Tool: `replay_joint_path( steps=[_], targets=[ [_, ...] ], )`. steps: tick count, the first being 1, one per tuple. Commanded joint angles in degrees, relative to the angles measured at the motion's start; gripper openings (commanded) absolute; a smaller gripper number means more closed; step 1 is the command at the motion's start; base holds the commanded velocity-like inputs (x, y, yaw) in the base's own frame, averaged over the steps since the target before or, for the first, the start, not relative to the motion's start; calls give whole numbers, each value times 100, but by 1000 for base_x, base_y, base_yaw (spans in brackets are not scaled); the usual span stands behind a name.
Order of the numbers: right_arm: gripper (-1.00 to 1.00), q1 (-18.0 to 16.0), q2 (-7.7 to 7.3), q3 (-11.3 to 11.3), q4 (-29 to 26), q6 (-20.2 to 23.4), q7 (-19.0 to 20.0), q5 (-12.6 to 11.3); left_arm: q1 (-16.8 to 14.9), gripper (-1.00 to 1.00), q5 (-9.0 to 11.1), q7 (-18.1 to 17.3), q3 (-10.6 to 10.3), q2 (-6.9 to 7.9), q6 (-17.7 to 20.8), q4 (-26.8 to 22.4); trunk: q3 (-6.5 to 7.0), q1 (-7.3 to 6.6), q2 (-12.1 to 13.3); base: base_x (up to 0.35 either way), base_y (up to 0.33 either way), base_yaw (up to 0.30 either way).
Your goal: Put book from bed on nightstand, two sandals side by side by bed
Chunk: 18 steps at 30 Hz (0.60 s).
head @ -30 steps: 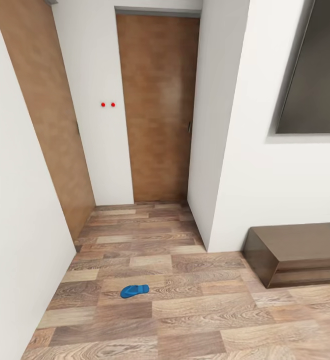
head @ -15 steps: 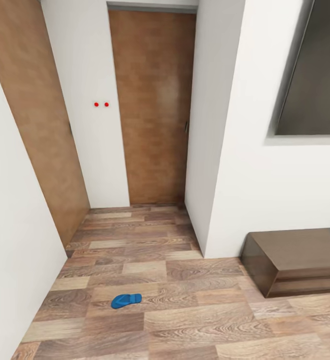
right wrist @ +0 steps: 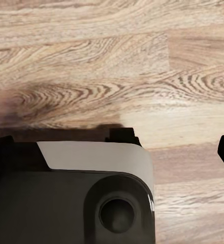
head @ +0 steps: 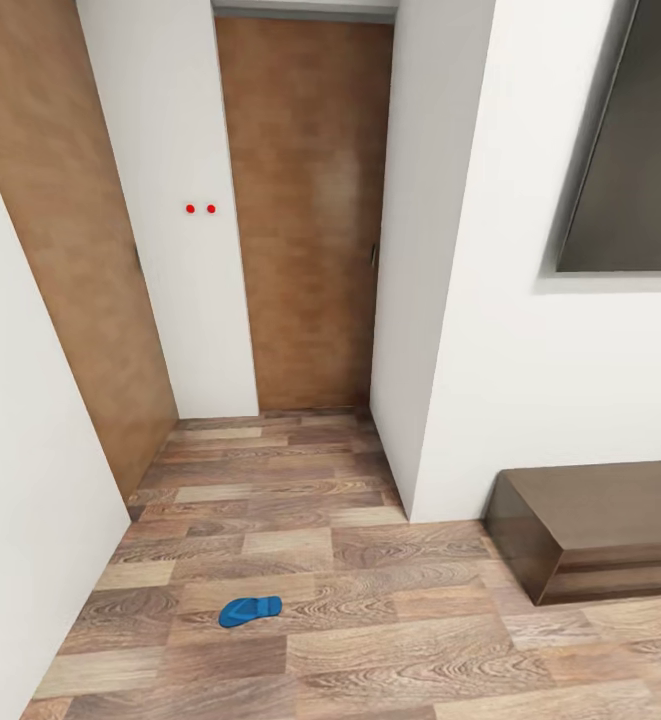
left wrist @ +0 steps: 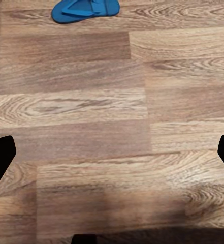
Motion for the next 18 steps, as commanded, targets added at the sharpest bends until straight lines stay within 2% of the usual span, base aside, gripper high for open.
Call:
replay_joint_path(
  steps=[1,12,18],
  targets=[
    [100,-2,2,-19,0,-12,6,-1,-3,100,0,2,2,0,-18,3,-5,0,-3,68,0,0],
    [100,-2,2,-17,0,-12,6,-1,-3,100,0,2,2,3,-16,3,-5,0,-3,132,0,2],
    [100,0,2,-20,0,-10,6,-1,-3,100,0,2,2,-3,-18,3,-5,0,-3,16,0,149]
  ],
)
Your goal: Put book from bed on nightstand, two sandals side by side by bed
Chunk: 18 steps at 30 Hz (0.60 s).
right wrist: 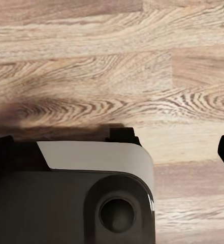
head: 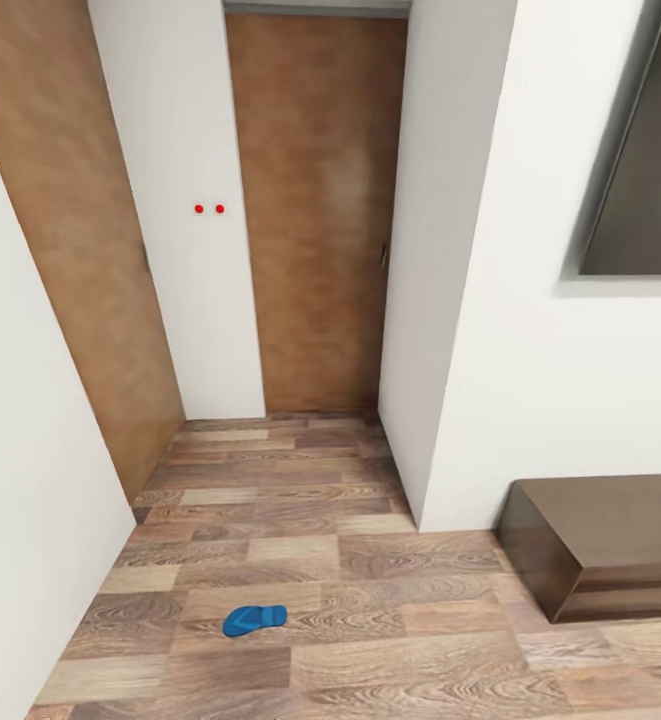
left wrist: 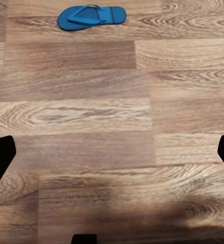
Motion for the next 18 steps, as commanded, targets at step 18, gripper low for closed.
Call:
replay_joint_path(
  steps=[18],
  targets=[
    [100,-1,2,-18,0,-11,6,-1,-5,100,1,2,3,-3,-14,5,-6,0,-3,82,-50,106]
  ],
)
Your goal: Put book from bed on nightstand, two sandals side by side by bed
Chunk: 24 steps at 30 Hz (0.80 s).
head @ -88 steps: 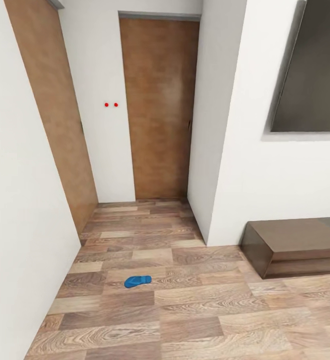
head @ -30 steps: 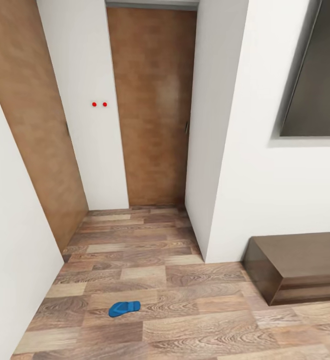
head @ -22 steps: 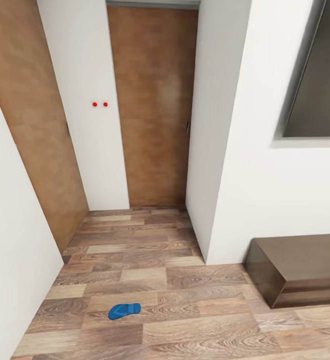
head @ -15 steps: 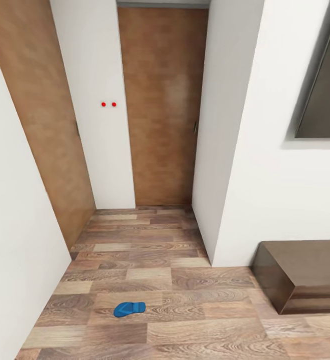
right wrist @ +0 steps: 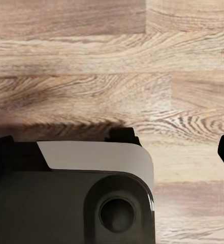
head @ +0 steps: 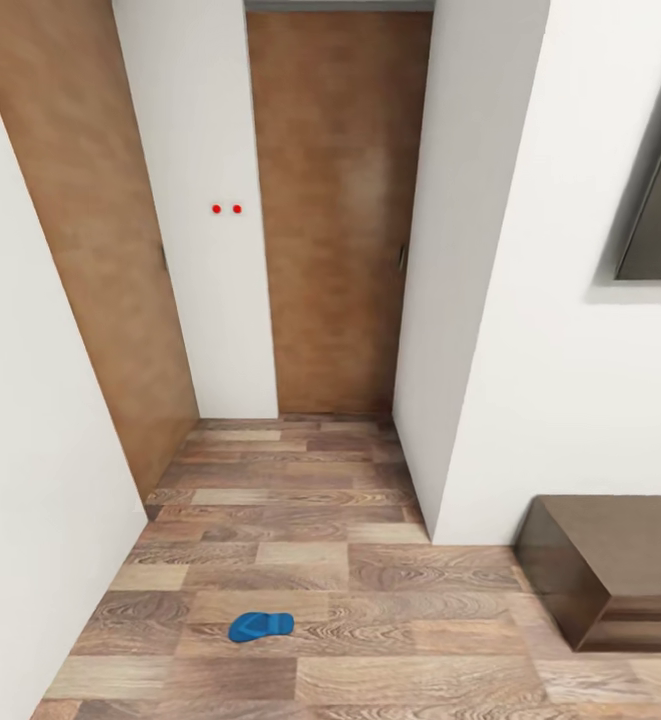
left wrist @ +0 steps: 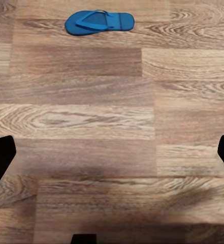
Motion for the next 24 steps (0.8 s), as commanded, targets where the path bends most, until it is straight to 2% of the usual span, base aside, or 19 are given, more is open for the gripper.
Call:
replay_joint_path(
  steps=[1,10,16,24],
  targets=[
    [100,-2,2,-16,0,-12,6,-1,-2,100,0,2,2,-1,-16,2,-5,2,-2,257,-174,2],
    [100,-1,2,-15,0,-13,6,-1,-3,100,0,2,2,-1,-16,2,-5,2,-2,265,-159,0],
    [100,-3,2,-18,0,-13,6,-1,-2,100,1,2,2,2,-16,2,-5,2,-2,257,-54,0],
    [100,-3,2,-17,0,-13,7,-1,-2,100,-1,2,2,1,-17,2,-5,2,-2,90,-6,0]
  ],
)
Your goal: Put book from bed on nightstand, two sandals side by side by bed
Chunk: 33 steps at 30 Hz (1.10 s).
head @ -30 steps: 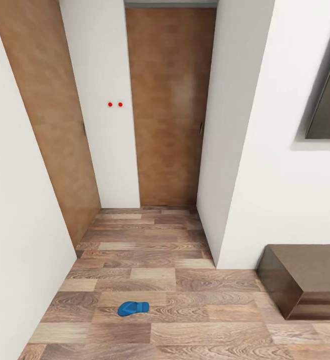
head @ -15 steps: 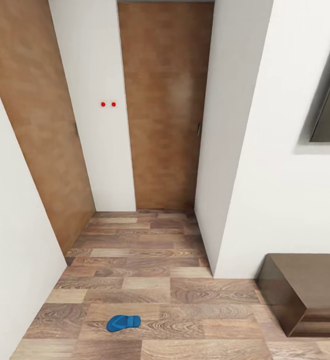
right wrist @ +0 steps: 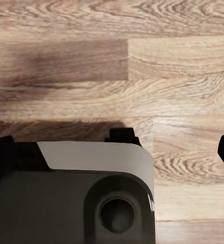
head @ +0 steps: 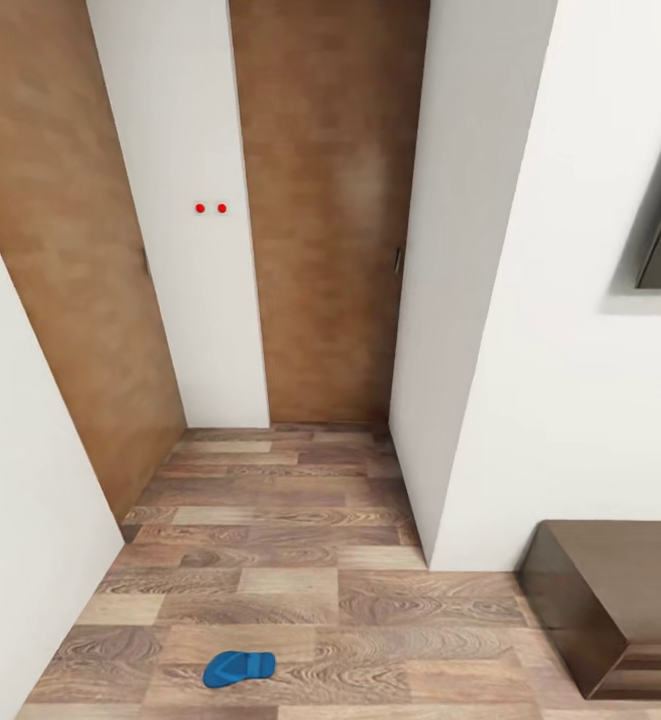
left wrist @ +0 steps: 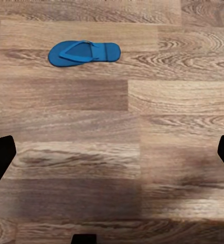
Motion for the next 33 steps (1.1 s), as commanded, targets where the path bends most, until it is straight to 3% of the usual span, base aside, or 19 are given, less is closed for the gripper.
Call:
replay_joint_path(
  steps=[1,17,33],
  targets=[
    [100,-2,2,-19,0,-12,6,-1,-3,100,0,2,2,0,-17,3,-5,1,-2,180,-1,0],
    [100,0,2,-19,0,-11,5,-1,-3,100,0,2,2,1,-16,3,-5,1,-2,273,0,0],
    [100,-2,2,-18,0,-11,6,-1,-3,100,0,2,2,-3,-20,3,-5,1,-2,26,0,0]
  ],
)
